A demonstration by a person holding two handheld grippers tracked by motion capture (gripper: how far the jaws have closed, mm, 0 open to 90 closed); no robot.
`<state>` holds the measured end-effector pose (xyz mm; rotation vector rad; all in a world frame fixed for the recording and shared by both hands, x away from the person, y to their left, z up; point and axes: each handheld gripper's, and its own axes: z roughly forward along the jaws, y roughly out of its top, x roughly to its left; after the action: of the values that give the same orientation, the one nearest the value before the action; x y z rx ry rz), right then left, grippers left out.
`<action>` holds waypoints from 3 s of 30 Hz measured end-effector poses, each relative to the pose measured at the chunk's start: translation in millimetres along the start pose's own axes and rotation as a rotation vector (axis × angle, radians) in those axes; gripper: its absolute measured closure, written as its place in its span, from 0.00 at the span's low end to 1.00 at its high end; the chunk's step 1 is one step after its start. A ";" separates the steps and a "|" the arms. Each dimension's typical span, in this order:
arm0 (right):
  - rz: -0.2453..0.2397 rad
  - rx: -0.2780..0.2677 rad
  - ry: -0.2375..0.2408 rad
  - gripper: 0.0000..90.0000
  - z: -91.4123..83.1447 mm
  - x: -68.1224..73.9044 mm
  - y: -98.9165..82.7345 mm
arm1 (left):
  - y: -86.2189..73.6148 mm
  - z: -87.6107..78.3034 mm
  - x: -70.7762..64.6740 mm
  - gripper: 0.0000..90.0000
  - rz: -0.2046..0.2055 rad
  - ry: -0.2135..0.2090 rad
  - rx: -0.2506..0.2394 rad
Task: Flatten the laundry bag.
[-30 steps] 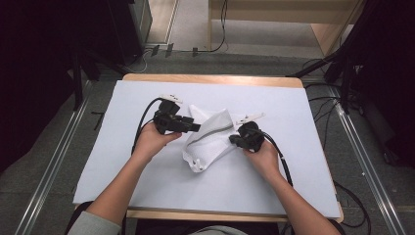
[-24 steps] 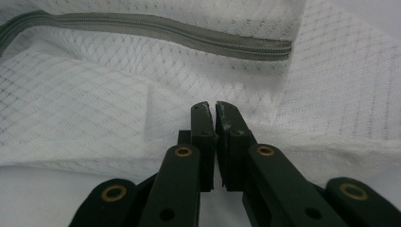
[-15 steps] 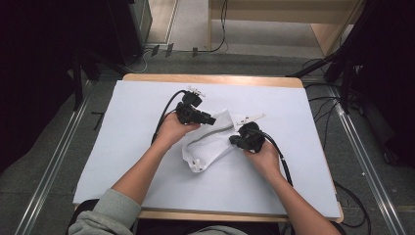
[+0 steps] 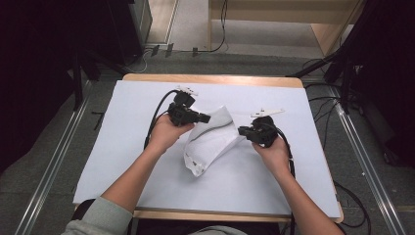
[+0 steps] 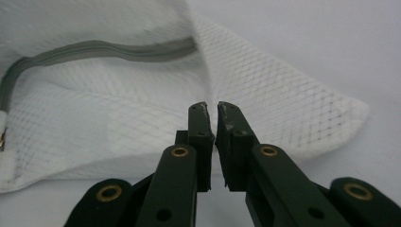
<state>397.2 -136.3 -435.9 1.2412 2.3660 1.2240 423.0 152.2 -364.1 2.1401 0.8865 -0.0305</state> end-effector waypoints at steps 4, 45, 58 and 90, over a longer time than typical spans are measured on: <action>0.003 -0.019 -0.013 0.95 -7.9 -3.1 0.7 | -11.8 -20.9 -4.8 1.00 -0.007 0.002 -0.037; 0.043 -0.019 0.016 0.96 7.5 -11.5 25.9 | -57.9 -85.7 -8.1 1.00 -0.114 0.014 -0.143; 0.014 0.125 0.036 0.92 17.1 1.4 -1.7 | -77.9 -124.4 16.2 1.00 -0.189 0.111 -0.212; -0.118 0.121 0.017 0.99 64.2 27.5 1.7 | -93.9 -121.6 26.2 0.99 -0.244 0.127 -0.203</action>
<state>413.6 -77.8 -470.3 1.1102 2.5194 1.0751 354.4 291.7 -352.4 1.8523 1.1702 0.0696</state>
